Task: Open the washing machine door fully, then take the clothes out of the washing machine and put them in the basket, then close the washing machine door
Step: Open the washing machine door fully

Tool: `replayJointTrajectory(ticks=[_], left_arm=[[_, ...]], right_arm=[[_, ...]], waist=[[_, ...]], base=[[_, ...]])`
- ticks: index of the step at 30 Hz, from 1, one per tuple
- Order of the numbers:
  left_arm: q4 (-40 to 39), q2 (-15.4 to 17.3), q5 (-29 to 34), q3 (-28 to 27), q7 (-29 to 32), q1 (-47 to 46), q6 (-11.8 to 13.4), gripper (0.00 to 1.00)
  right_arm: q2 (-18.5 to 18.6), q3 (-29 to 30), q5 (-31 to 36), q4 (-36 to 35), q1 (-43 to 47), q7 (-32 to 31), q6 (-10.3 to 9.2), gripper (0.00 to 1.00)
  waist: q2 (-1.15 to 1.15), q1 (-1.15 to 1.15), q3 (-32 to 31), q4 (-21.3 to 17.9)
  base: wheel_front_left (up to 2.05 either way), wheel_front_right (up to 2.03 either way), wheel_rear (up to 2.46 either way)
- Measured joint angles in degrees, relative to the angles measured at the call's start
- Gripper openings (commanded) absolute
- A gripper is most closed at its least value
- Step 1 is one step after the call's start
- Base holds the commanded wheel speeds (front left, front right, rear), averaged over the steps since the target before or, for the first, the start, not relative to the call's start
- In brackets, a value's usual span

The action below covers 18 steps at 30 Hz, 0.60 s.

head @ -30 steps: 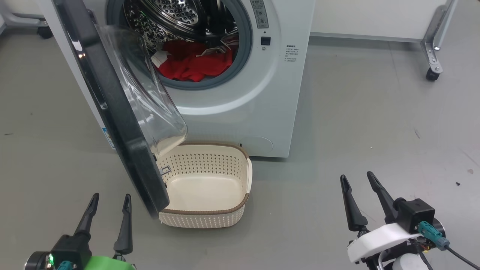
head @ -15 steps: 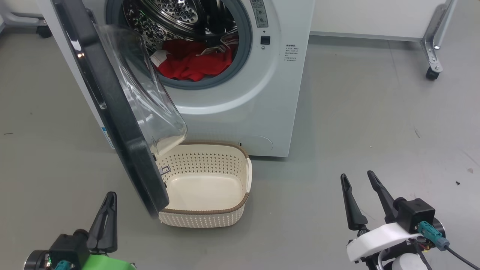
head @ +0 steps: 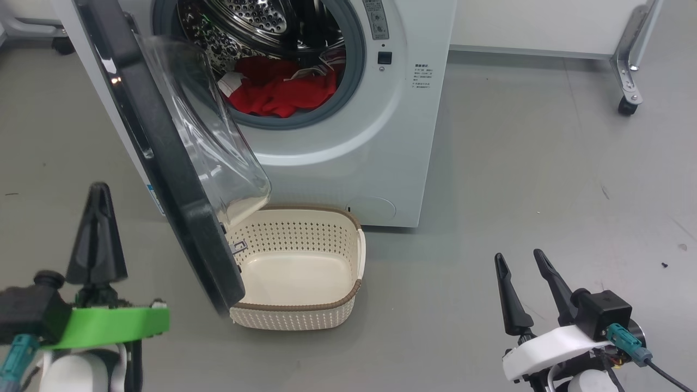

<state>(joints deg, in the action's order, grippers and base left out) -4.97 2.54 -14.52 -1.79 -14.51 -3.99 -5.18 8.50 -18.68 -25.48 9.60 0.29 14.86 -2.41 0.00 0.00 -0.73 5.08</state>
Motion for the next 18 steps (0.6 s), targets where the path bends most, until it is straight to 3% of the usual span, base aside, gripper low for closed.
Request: replayJointTrajectory(ticks=[10,18], left_arm=[[-5.06,1.02,2.04,2.43,-0.26,-7.55,-0.67,0.00],[-4.91,2.04,3.12,7.76,0.42,-9.23,-1.24,0.00]], right_arm=[[-1.42,-0.31,0.77,0.13,-0.02,0.00,1.30,1.00],[-1.81,-0.03,1.25,0.64,-0.05,0.00,1.83,1.00]], waist=[[0.00,0.00,0.34,-0.50],[0.00,0.00,1.13,-2.32]], base=[[0.00,0.00,0.00],[0.00,0.00,0.00]])
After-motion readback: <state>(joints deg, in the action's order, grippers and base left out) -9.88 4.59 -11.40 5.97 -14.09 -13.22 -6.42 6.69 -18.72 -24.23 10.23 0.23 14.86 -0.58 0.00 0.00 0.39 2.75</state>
